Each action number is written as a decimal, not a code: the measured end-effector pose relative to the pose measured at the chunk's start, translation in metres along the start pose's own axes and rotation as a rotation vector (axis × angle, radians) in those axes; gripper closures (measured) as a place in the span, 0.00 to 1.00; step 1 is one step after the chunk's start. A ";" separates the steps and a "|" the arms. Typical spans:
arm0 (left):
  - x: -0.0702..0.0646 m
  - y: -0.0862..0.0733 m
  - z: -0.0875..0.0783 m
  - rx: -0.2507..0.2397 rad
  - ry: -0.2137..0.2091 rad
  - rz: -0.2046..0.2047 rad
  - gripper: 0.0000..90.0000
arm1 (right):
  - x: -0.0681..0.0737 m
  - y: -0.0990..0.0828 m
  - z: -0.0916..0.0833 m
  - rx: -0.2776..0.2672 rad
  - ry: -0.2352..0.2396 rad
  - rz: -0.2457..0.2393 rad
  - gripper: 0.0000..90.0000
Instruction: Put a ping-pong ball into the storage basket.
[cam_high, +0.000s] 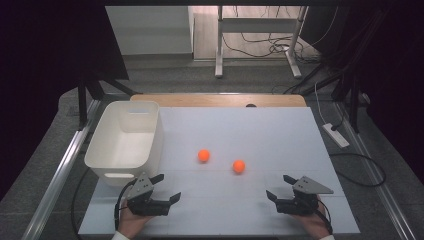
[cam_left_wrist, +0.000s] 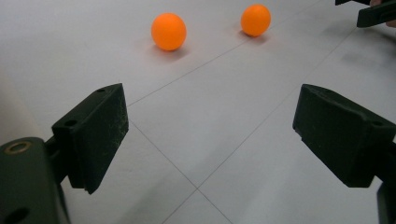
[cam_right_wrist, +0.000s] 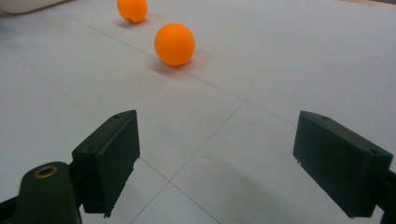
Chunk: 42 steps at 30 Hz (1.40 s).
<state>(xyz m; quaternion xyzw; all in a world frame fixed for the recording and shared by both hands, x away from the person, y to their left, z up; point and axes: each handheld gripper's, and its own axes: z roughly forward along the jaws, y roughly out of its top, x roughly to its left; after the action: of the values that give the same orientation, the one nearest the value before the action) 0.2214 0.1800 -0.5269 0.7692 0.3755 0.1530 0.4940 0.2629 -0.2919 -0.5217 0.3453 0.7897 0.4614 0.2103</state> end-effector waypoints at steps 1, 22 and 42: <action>0.000 0.000 0.000 0.000 0.001 -0.002 0.13 | 0.000 0.000 0.001 -0.003 0.004 0.001 0.17; -0.002 0.002 -0.001 0.002 0.018 -0.011 0.13 | 0.001 0.002 0.006 0.004 0.022 -0.002 0.17; -0.003 0.002 -0.007 0.009 0.040 -0.001 0.14 | -0.002 0.009 0.015 -0.005 0.025 0.004 0.17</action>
<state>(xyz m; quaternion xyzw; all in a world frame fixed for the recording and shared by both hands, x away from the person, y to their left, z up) 0.2159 0.1823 -0.5217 0.7681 0.3863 0.1661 0.4829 0.2770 -0.2816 -0.5215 0.3404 0.7906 0.4680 0.2002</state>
